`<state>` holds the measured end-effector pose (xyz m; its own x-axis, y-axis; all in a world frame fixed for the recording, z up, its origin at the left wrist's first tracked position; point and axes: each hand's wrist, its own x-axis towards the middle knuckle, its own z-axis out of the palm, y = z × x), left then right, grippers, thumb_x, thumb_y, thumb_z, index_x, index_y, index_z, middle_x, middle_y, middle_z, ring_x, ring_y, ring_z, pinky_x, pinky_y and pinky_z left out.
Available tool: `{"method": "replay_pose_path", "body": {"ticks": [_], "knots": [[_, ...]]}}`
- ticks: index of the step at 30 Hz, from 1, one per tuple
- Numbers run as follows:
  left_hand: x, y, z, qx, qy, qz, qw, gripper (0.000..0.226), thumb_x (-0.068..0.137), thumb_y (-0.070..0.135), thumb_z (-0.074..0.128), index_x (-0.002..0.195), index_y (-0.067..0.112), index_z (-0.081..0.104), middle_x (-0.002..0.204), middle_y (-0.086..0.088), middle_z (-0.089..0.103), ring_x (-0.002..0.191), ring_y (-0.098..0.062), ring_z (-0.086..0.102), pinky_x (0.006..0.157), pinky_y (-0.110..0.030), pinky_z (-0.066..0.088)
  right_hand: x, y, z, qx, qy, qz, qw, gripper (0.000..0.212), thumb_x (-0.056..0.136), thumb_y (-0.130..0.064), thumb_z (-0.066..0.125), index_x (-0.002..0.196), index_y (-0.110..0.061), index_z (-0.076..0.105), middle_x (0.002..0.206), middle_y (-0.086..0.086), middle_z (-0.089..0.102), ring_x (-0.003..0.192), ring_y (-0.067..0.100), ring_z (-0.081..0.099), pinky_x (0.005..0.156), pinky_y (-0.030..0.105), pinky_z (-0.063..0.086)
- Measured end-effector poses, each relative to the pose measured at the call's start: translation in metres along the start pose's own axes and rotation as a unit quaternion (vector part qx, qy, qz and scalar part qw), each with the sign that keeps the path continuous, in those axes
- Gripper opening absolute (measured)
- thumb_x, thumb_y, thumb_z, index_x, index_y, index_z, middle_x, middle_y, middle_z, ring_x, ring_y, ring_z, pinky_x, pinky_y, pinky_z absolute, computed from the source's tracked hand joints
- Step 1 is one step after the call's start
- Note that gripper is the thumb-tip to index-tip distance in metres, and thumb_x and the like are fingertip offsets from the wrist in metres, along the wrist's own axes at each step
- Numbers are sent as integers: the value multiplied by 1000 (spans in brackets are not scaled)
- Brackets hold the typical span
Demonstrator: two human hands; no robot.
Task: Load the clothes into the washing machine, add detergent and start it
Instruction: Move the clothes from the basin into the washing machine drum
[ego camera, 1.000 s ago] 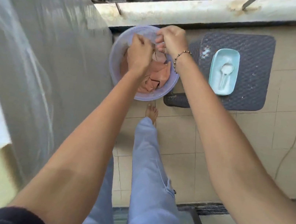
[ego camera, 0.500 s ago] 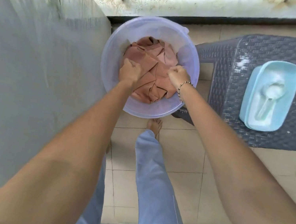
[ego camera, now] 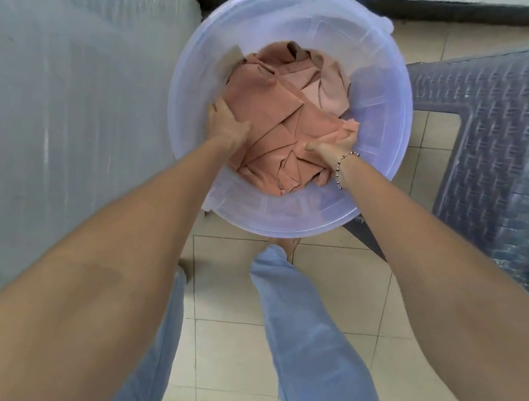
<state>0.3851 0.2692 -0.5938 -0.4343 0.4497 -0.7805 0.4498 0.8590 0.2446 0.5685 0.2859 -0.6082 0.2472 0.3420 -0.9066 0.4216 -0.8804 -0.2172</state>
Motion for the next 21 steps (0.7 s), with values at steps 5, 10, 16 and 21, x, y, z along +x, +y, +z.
{"method": "replay_pose_path", "body": {"ticks": [5, 10, 16, 21], "knots": [[37, -1, 16, -30, 2, 65, 997, 100, 79, 17, 71, 152, 14, 2, 151, -12, 31, 137, -27, 35, 113, -32, 29, 34, 5, 11, 40, -8, 0, 999, 105, 72, -26, 80, 146, -17, 6, 142, 7, 33, 129, 23, 40, 101, 37, 37], [35, 8, 30, 0, -24, 60, 998, 58, 88, 22, 51, 143, 17, 36, 134, -18, 53, 124, -35, 48, 104, -35, 40, 44, 0, 18, 17, 10, -20, 1000, 88, 78, -40, 68, 147, -17, 19, 146, 5, 38, 131, 24, 42, 101, 31, 38], [-24, 26, 43, -58, 11, 83, 995, 39, 88, 29, 39, 115, 12, 61, 117, -17, 62, 113, -35, 53, 94, -37, 40, 5, -40, 17, -30, -71, -117, 990, 95, 67, -86, 44, 139, -26, 43, 146, 5, 40, 134, 24, 38, 114, 38, 27], [-82, 10, 46, -190, -108, 98, 971, 27, 92, 17, 44, 76, 27, 64, 79, 6, 63, 79, -11, 58, 72, -26, 44, -5, -41, 18, -28, -113, -132, 984, 92, 74, -14, 78, 143, -4, 19, 140, 1, 38, 126, 13, 40, 104, 19, 30]]}}
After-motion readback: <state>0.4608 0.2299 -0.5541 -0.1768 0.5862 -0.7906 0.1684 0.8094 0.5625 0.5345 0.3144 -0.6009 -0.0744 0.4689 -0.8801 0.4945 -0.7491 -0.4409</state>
